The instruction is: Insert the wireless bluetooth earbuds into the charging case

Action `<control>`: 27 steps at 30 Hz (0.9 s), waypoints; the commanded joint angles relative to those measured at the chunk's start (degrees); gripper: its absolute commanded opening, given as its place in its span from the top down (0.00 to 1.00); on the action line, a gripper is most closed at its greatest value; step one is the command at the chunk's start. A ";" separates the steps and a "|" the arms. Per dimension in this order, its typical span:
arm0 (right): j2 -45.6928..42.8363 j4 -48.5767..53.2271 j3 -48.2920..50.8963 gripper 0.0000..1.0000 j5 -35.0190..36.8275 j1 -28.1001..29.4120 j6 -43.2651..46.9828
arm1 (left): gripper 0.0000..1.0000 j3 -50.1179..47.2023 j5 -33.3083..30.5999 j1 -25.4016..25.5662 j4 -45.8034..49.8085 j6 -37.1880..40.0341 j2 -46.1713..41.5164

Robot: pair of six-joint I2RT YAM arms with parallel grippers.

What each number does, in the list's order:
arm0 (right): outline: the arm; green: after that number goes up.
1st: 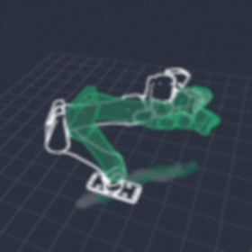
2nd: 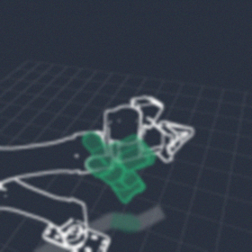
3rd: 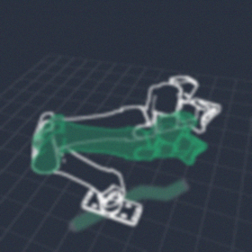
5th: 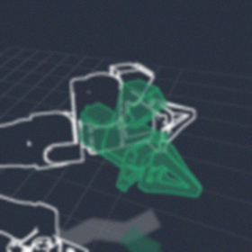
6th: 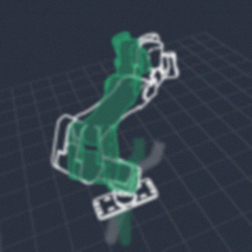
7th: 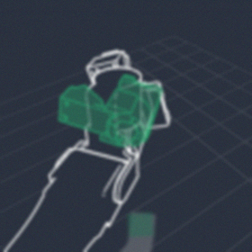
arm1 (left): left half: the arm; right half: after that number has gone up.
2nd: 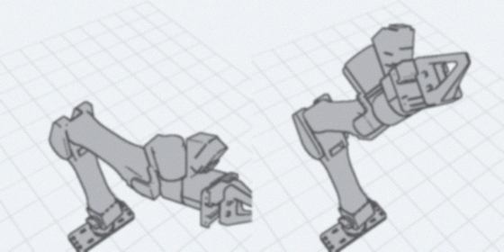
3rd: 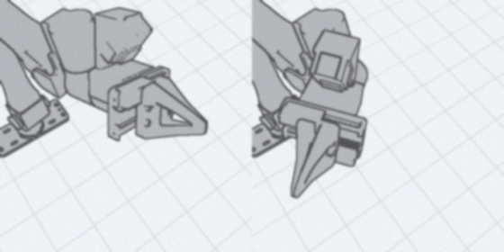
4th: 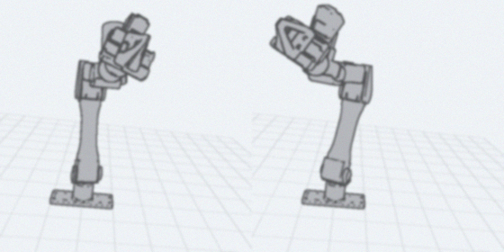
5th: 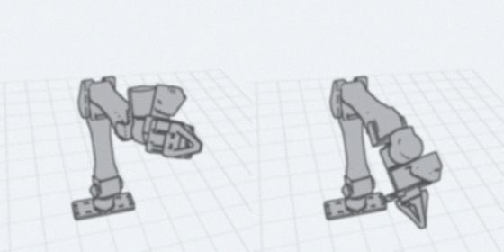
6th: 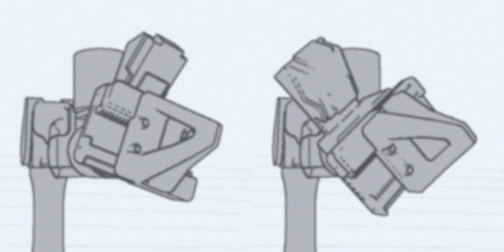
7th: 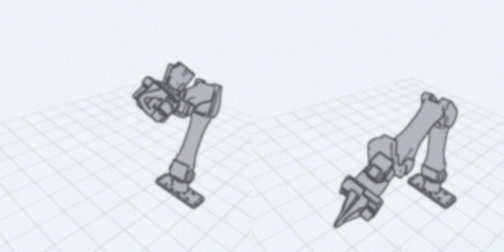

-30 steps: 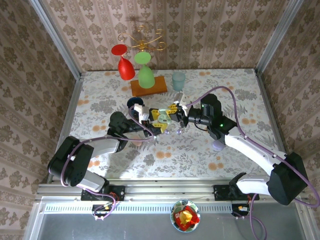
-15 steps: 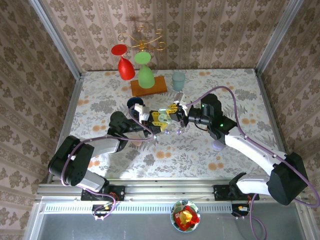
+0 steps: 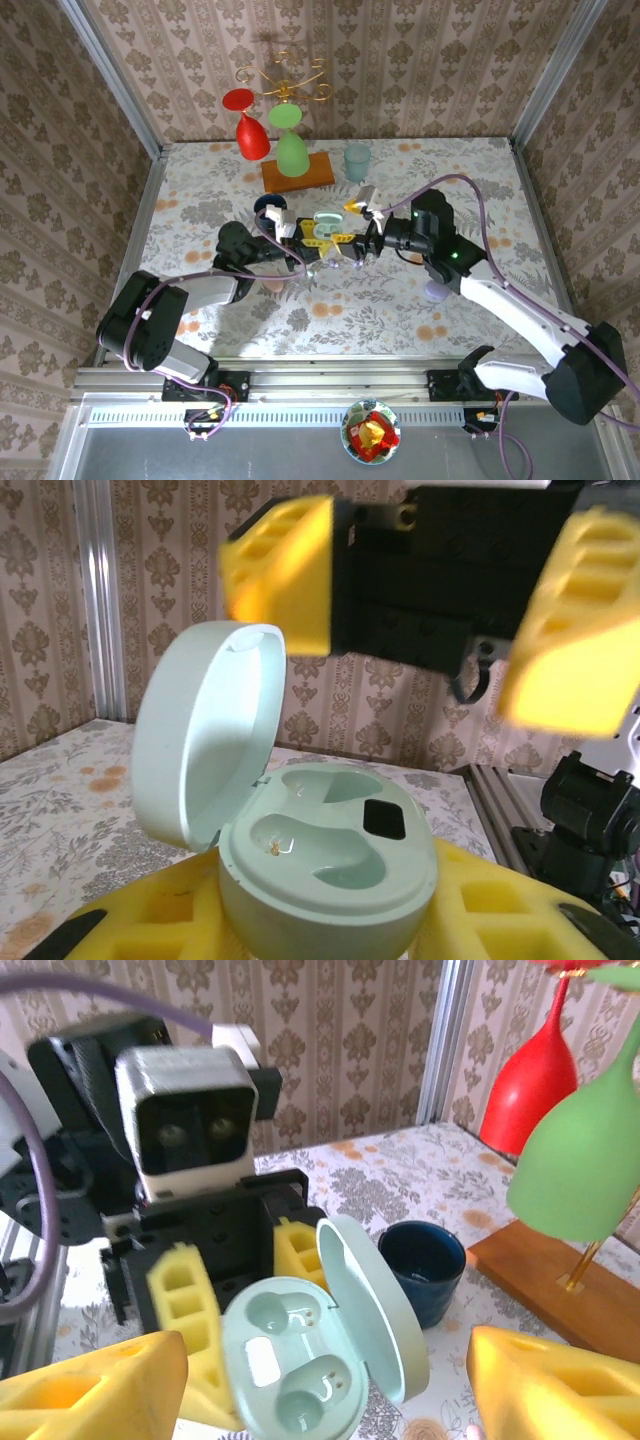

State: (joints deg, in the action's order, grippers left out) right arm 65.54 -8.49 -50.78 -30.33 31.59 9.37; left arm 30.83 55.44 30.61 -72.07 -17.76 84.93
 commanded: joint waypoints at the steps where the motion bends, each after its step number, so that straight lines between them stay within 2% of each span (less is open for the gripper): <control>1: -3.85 -0.71 2.72 0.22 1.44 -0.85 -3.09 | 0.67 0.10 -0.62 -0.85 -1.49 1.76 0.50; 4: -7.11 -3.18 6.37 0.20 4.93 -2.61 -6.64 | 0.67 -0.18 -1.04 -1.49 -1.54 1.76 0.68; 9: -9.80 -10.42 14.42 0.19 7.12 -10.60 -17.03 | 0.67 -0.59 -2.00 -2.64 -1.74 2.32 1.02; 11: -9.25 -9.55 15.47 0.21 12.12 -11.89 -21.79 | 0.67 -0.81 -2.56 -2.99 -1.68 2.38 1.00; 14: -6.56 -3.13 14.65 0.24 21.21 -12.08 -28.39 | 0.67 -1.21 -3.06 -3.43 -1.70 2.46 0.97; 16: -4.04 1.06 13.68 0.28 24.26 -12.15 -33.58 | 0.67 -1.38 -3.53 -3.67 -1.76 2.63 1.02; 20: 2.01 2.45 13.24 0.37 25.33 -12.17 -44.90 | 0.66 -1.24 -3.75 -3.82 -1.78 1.92 1.03; 23: 7.87 -0.39 13.56 0.41 22.83 -11.97 -52.41 | 0.66 -1.08 -3.82 -3.91 -1.79 1.78 1.11; 27: 16.28 -0.80 11.09 0.47 20.15 -11.62 -54.85 | 0.66 -1.03 -3.79 -3.90 -1.91 1.68 0.82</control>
State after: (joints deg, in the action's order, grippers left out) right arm 77.60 -8.71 -36.42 -9.02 19.64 -39.07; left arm 30.02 51.81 27.22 -72.10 -16.67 85.56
